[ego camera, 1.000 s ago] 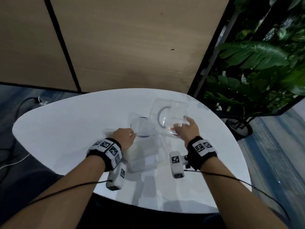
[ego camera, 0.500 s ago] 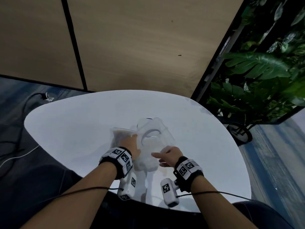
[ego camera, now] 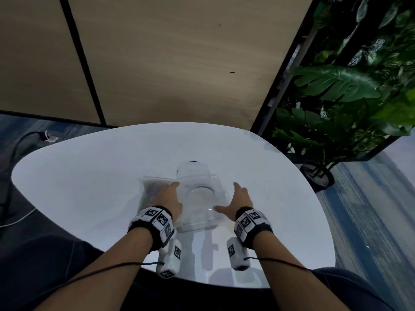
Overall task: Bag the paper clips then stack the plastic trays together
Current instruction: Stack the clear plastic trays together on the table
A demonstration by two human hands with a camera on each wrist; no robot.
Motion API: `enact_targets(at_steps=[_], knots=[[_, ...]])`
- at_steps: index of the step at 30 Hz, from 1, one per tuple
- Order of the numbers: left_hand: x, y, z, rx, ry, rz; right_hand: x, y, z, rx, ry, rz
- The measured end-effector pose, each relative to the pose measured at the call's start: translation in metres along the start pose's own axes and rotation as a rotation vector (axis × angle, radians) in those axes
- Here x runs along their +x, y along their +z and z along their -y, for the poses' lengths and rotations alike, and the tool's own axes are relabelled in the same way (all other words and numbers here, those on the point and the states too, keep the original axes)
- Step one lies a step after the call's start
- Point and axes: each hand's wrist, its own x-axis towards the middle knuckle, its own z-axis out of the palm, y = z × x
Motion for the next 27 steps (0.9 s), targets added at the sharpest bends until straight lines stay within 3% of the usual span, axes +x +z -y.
enact_targets(at_steps=[2, 4, 7, 12, 18, 27], knots=[[-0.002, -0.001, 0.0, -0.02, -0.041, -0.037, 0.009, 0.001, -0.002, 0.008, -0.086, 0.006], [-0.001, -0.004, -0.001, -0.033, -0.08, -0.059, 0.015, 0.005, -0.004, 0.124, -0.033, -0.036], [0.004, -0.003, 0.001, -0.137, -0.134, 0.016, 0.022, 0.011, -0.013, 0.314, 0.068, -0.095], [0.008, -0.002, 0.008, -0.302, -0.123, 0.03, 0.019, 0.013, -0.02, 0.604, 0.106, -0.066], [0.01, -0.009, 0.01, -0.397, -0.118, 0.114, 0.008, 0.015, -0.02, 0.596, 0.077, -0.077], [0.017, 0.005, 0.021, -0.326, -0.128, 0.144, 0.008, 0.01, -0.017, 0.658, 0.223, -0.007]])
